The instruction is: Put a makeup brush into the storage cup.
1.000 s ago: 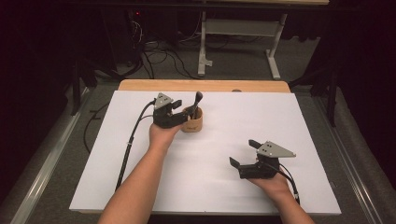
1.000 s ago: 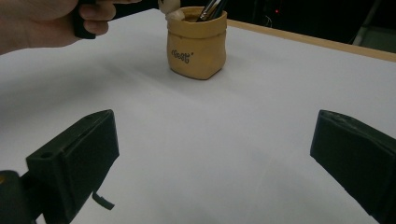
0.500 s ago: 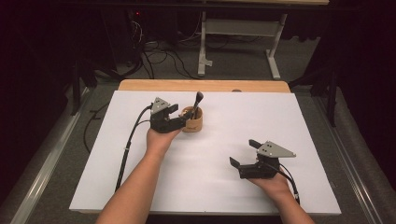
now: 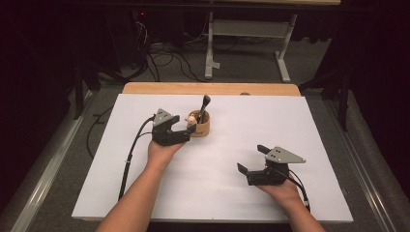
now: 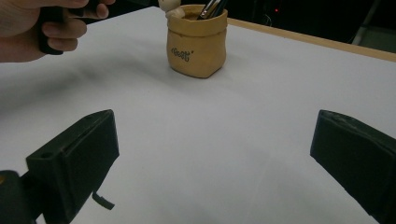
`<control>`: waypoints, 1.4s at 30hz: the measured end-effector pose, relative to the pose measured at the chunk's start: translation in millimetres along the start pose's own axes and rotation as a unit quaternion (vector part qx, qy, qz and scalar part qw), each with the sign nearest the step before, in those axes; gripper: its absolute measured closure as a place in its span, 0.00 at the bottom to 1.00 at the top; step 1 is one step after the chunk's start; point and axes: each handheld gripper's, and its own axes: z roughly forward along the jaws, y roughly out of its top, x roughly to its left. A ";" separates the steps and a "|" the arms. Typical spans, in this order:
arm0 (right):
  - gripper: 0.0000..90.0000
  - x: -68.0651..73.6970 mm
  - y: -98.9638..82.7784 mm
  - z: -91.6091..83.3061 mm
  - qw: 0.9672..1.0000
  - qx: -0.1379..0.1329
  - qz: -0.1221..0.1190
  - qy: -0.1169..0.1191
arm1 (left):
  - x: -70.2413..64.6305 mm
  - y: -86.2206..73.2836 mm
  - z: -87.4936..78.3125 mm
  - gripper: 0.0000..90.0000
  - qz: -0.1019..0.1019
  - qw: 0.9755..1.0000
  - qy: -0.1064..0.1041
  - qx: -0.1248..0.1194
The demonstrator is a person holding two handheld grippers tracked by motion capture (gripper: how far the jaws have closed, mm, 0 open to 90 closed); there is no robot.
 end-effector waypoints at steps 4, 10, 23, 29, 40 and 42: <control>0.03 0.6 -0.2 0.1 1.000 0.001 -0.001 0.001 | -0.9 -4.5 -6.3 0.18 0.001 1.000 0.003 0.000; 0.03 0.5 0.1 -0.7 1.000 -0.001 -0.004 0.000 | -1.9 -11.4 -16.3 0.10 0.008 1.000 0.004 0.007; 0.02 0.3 0.2 -1.6 1.000 -0.001 -0.001 -0.002 | -13.4 -26.4 -39.1 0.00 0.028 0.999 -0.018 0.016; 0.02 0.7 0.4 -2.6 1.000 -0.002 -0.001 -0.002 | -17.0 -34.6 -52.6 0.00 0.038 0.999 -0.020 0.019; 0.01 3.0 1.0 -4.8 1.000 -0.007 -0.001 -0.002 | -24.8 -52.1 -79.7 0.00 0.043 0.998 -0.040 0.028; 0.01 3.0 1.0 -5.1 1.000 -0.008 -0.001 -0.002 | -26.7 -55.7 -84.4 0.00 0.047 0.998 -0.041 0.026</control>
